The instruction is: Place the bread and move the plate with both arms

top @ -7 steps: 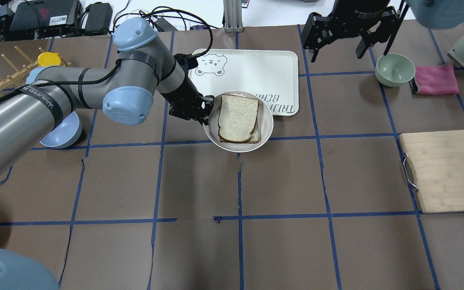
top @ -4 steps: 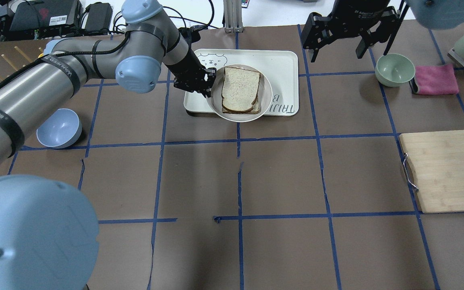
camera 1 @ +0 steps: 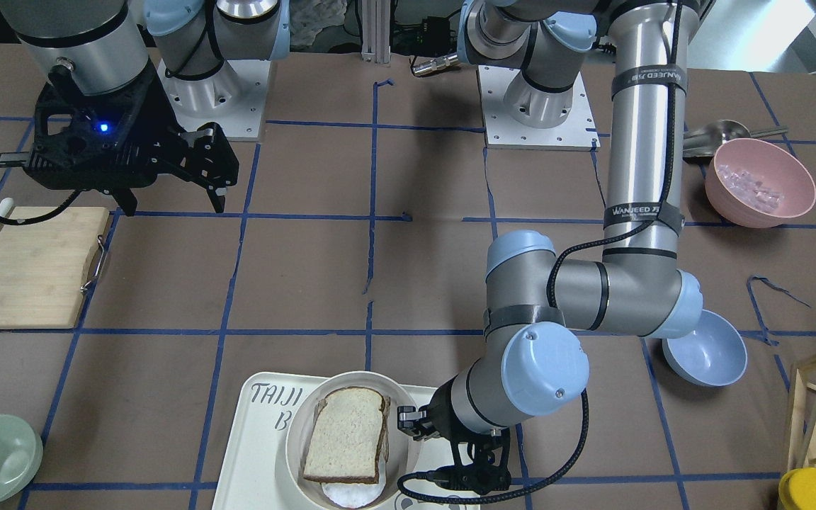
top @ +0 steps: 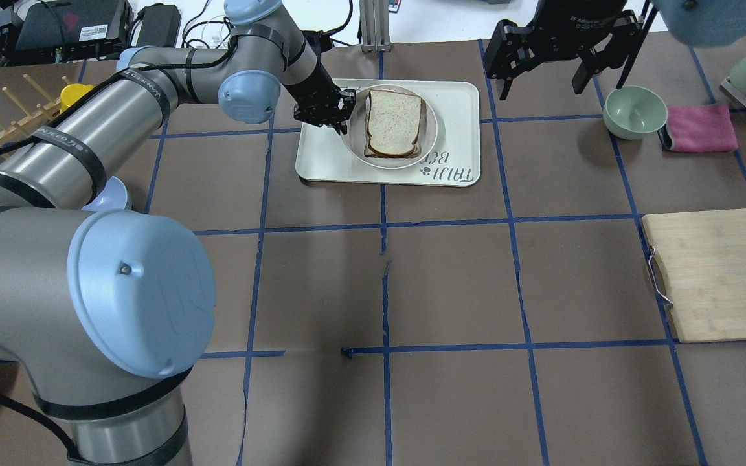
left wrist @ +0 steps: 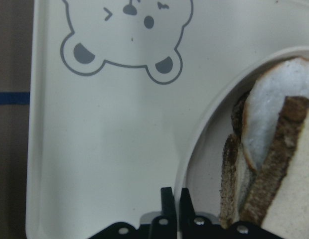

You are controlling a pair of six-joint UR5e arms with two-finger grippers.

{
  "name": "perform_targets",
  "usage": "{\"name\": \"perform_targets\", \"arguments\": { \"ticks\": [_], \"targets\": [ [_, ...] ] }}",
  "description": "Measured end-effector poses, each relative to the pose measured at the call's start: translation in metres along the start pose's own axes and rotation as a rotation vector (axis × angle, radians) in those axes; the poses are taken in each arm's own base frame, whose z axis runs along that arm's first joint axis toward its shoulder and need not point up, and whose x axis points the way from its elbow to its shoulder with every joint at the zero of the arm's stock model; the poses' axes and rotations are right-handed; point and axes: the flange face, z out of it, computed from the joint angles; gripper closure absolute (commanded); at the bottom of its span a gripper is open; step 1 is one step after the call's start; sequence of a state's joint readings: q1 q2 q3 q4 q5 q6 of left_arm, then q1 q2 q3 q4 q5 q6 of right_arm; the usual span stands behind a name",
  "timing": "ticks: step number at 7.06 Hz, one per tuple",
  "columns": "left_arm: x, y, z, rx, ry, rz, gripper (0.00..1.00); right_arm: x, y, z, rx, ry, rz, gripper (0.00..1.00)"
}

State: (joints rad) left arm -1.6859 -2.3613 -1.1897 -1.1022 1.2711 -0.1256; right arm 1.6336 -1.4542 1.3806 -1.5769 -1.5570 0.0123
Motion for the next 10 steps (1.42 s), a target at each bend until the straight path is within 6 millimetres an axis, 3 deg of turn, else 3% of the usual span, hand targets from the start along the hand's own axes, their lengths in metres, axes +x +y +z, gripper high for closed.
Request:
{"name": "perform_targets", "arguments": {
  "ticks": [1, 2, 4, 6, 7, 8, 10],
  "targets": [
    [-0.002, -0.009, 0.009, 0.002, 0.000, 0.001, 0.91, 0.000, 0.000, 0.000, 0.000, 0.000, 0.000, 0.00],
    [-0.003, -0.015, 0.015, 0.012, 0.001, 0.005, 0.01, 0.000, 0.000, 0.000, 0.000, 0.000, 0.002, 0.00],
    [-0.002, -0.022, 0.017, 0.054, 0.009, 0.014, 0.00, 0.000, 0.000, 0.000, 0.000, 0.000, 0.006, 0.00],
    [0.001, -0.021, -0.003, 0.077, 0.004, 0.018, 0.00, 0.002, -0.002, -0.001, 0.011, 0.004, 0.012, 0.00],
    [-0.003, -0.020, -0.026, 0.088, 0.003, 0.010, 0.00, 0.003, -0.004, -0.003, 0.033, 0.009, 0.017, 0.00],
    [-0.019, -0.019, -0.061, 0.096, 0.002, -0.020, 0.00, 0.003, -0.005, -0.005, 0.048, 0.011, 0.023, 0.00],
    [-0.048, 0.000, -0.129, 0.086, -0.013, -0.085, 0.00, 0.003, -0.006, -0.005, 0.059, 0.011, 0.029, 0.00]
  ]
}}
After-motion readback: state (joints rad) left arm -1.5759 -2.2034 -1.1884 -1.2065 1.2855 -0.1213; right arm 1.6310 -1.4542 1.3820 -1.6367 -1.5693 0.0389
